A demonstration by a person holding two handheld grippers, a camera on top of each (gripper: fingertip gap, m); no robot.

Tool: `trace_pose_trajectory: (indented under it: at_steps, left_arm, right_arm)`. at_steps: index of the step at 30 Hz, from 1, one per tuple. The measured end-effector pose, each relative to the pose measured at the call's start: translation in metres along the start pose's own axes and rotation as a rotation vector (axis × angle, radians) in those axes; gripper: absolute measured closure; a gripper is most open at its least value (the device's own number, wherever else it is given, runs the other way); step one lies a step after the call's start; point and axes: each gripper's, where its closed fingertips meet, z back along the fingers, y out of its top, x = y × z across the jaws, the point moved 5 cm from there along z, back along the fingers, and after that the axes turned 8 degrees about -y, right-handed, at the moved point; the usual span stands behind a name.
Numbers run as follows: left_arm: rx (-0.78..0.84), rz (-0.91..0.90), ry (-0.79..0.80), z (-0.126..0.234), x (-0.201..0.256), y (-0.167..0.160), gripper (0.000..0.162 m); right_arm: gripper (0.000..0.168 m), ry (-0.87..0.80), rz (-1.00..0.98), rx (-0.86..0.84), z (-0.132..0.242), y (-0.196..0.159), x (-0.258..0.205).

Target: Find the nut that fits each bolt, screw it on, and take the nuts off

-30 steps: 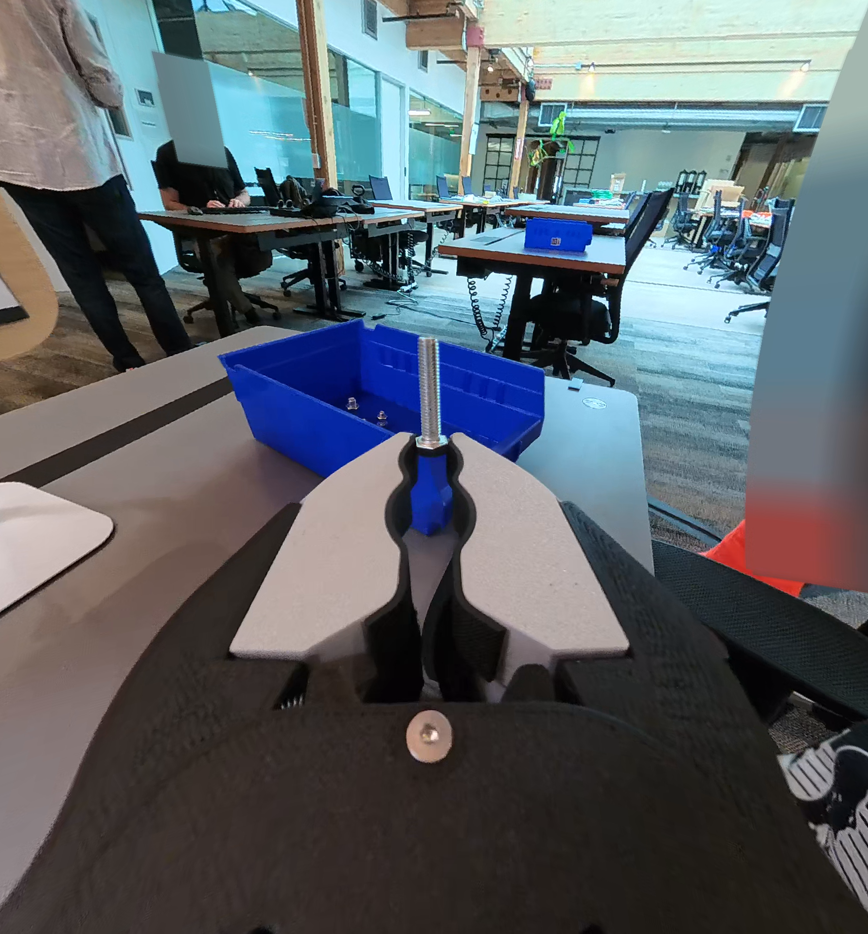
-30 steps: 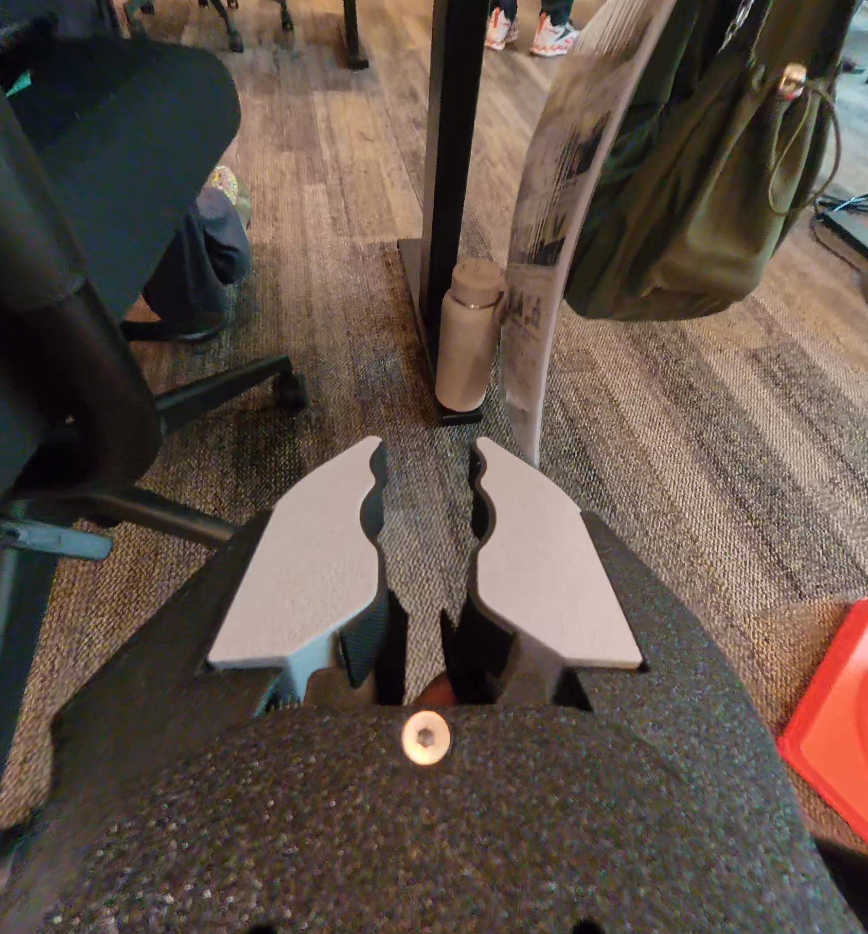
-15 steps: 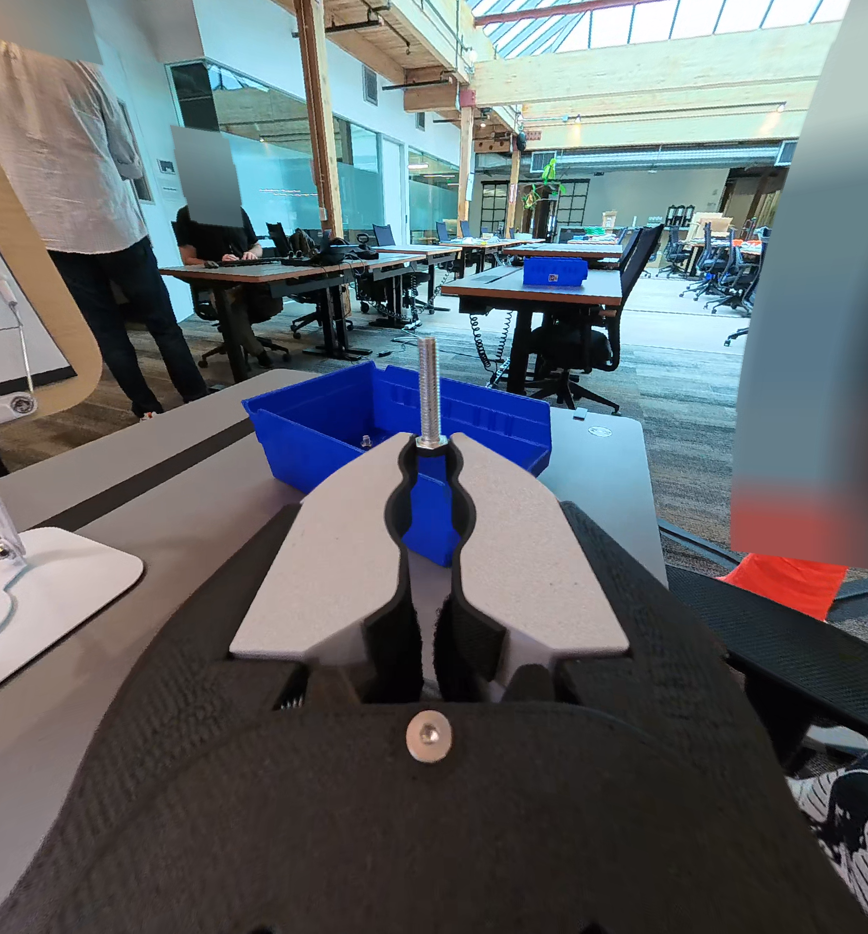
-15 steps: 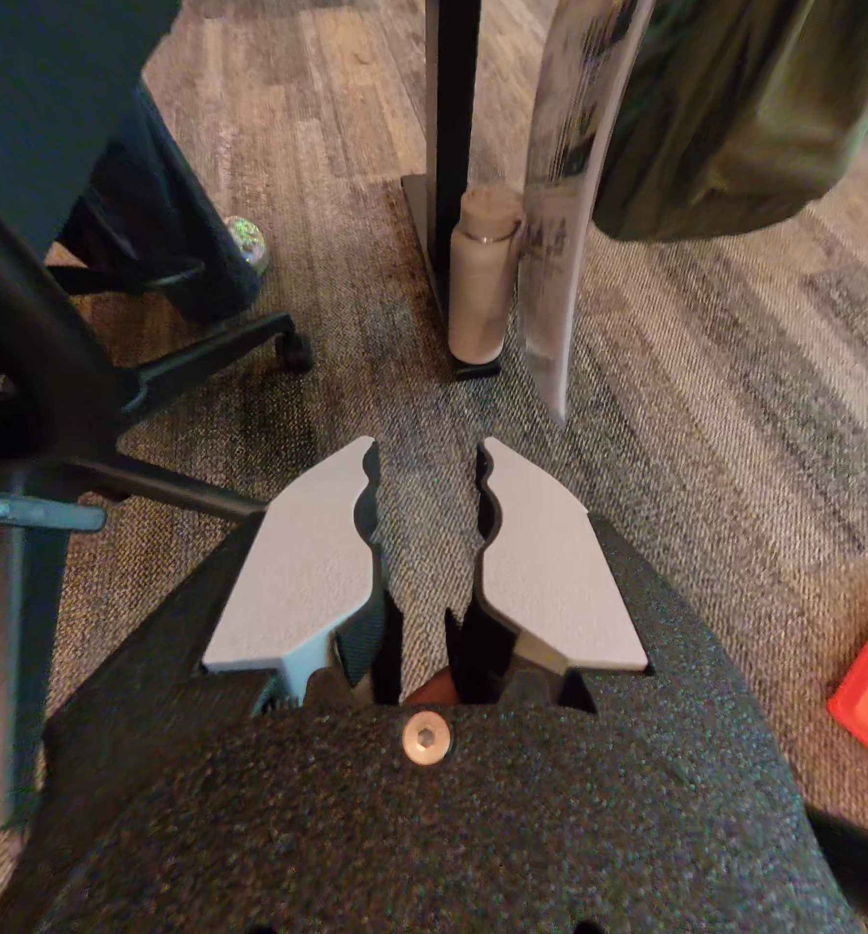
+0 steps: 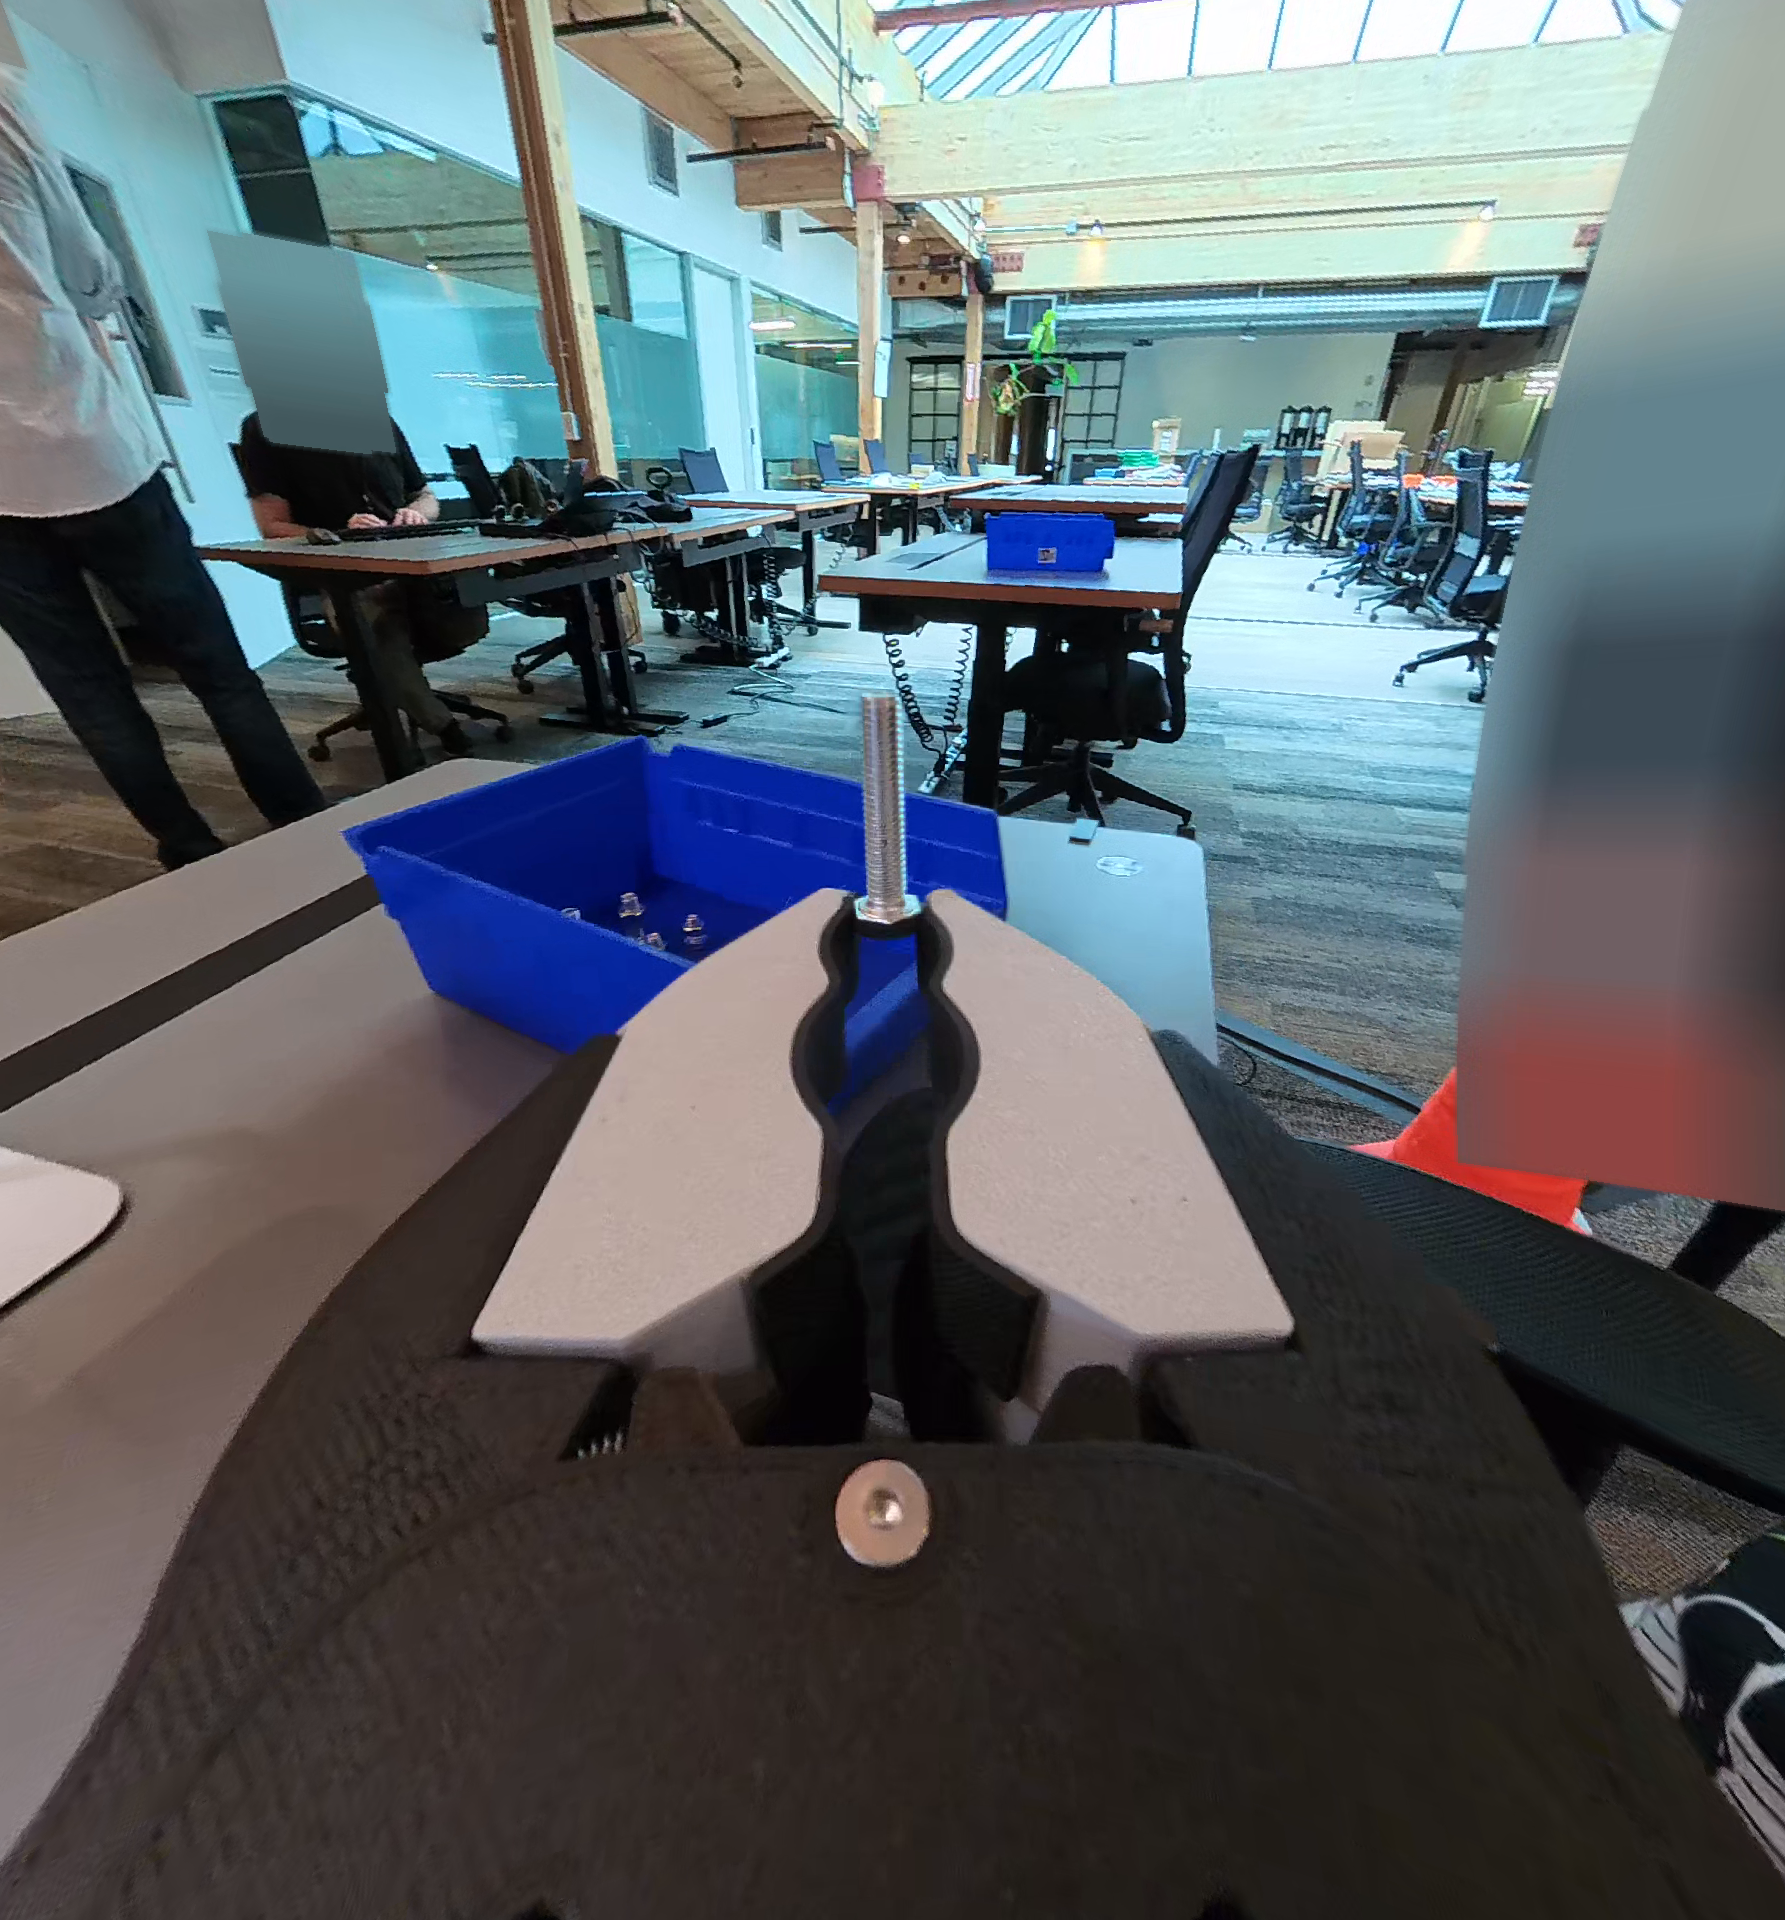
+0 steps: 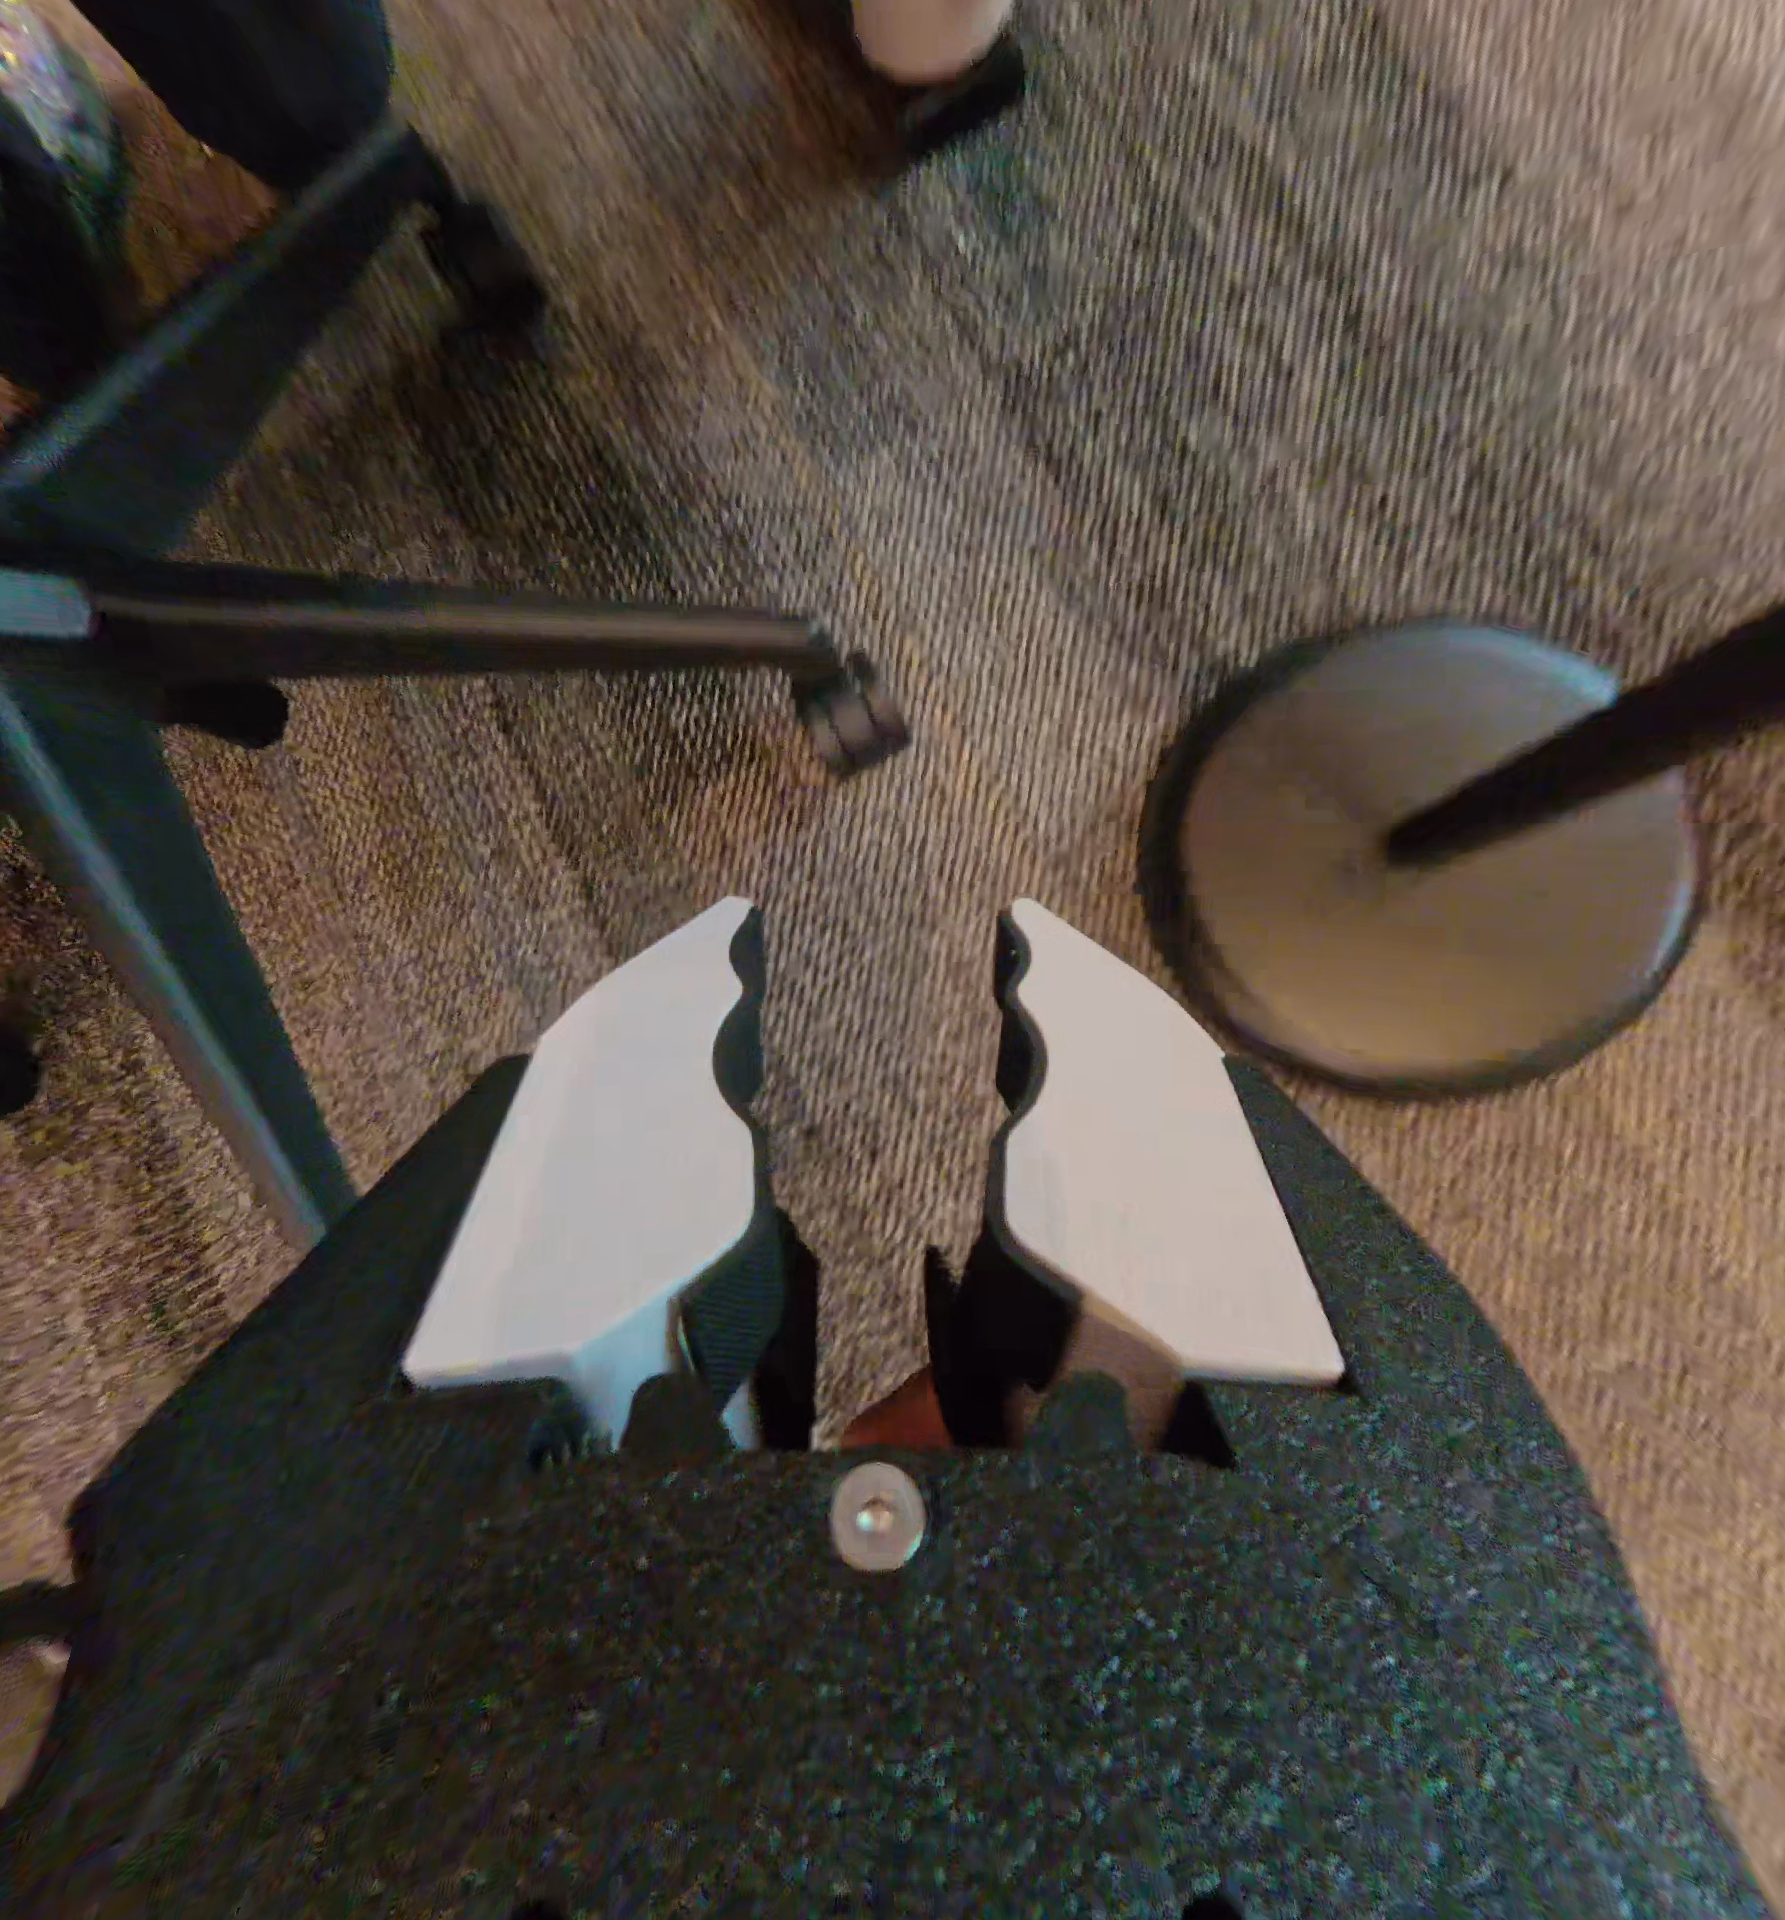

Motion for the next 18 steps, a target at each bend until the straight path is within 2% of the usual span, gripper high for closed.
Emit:
trace_pose_trajectory:
  at_steps: [9, 11, 15, 18]
  left_arm:
    - [-0.018, 0.003, -0.093, -0.016, 0.051, -0.001, 0.151]
    - [-0.028, 0.012, -0.112, -0.021, 0.062, -0.002, 0.151]
    - [-0.030, -0.006, -0.178, -0.034, 0.089, -0.001, 0.152]
    - [-0.045, 0.013, -0.264, -0.052, 0.102, 0.001, 0.152]
  right_arm:
    - [0.125, -0.004, -0.242, -0.231, 0.024, -0.127, -0.031]
    - [0.121, -0.004, -0.331, -0.293, 0.025, -0.153, -0.040]
    - [0.117, -0.056, -0.620, -0.476, 0.021, -0.202, -0.051]
    - [0.117, -0.122, -0.929, -0.490, 0.016, -0.220, -0.051]
